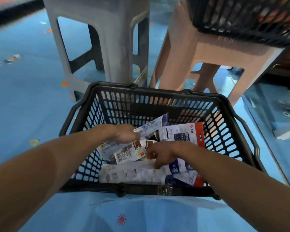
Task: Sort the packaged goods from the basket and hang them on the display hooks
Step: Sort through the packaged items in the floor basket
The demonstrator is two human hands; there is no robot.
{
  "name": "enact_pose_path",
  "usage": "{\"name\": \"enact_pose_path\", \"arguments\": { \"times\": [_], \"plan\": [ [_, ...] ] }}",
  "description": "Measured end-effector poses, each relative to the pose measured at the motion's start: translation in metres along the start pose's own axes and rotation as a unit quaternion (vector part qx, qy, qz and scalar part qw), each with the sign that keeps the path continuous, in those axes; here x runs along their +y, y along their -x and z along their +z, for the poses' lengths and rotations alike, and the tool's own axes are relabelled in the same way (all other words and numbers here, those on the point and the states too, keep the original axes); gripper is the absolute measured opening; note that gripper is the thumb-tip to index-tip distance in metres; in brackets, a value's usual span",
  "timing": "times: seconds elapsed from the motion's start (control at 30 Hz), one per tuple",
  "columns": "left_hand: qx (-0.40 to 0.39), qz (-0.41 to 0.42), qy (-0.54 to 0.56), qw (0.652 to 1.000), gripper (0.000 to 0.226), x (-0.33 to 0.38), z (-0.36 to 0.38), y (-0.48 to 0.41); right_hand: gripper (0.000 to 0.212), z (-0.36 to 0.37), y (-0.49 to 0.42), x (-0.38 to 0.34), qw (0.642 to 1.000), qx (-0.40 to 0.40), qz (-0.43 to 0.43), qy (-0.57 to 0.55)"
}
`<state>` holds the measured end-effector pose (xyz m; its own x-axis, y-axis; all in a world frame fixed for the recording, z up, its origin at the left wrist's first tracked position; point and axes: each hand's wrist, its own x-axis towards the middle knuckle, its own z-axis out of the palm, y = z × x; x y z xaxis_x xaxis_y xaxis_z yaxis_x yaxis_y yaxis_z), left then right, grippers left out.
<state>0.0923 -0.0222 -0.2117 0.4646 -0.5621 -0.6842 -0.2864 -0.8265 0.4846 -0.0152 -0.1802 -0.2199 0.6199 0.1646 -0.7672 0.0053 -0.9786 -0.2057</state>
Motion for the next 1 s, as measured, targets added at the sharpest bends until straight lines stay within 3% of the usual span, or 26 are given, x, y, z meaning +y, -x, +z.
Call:
{"name": "enact_pose_path", "arguments": {
  "times": [0.1,0.23,0.4,0.53,0.67,0.8,1.0],
  "plan": [
    [0.002,0.000,0.051,0.999,0.044,-0.011,-0.003,0.007,0.033,-0.021,0.015,0.005,0.996,0.070,0.002,-0.046],
    [0.017,-0.002,0.038,0.999,0.068,-0.016,-0.007,0.022,0.026,-0.040,0.033,0.007,0.988,0.141,-0.024,-0.065],
    [0.027,0.003,0.032,0.999,0.108,-0.022,-0.012,0.027,0.023,-0.054,0.046,0.000,0.986,0.155,-0.021,-0.056],
    [0.036,-0.016,0.107,0.994,0.108,-0.016,-0.016,0.031,0.016,-0.063,0.050,-0.007,0.982,0.187,-0.020,-0.034],
    [-0.030,-0.026,0.163,0.986,0.093,-0.010,-0.015,0.037,0.015,-0.068,0.048,-0.009,0.961,0.276,0.000,-0.014],
    [-0.105,-0.012,0.289,0.951,0.078,-0.018,-0.018,0.035,0.010,-0.068,0.049,-0.008,0.932,0.363,0.015,0.010],
    [-0.048,0.034,0.335,0.940,0.062,-0.010,-0.021,0.042,0.023,-0.057,0.049,0.008,0.858,0.511,0.024,-0.038]
  ]
}}
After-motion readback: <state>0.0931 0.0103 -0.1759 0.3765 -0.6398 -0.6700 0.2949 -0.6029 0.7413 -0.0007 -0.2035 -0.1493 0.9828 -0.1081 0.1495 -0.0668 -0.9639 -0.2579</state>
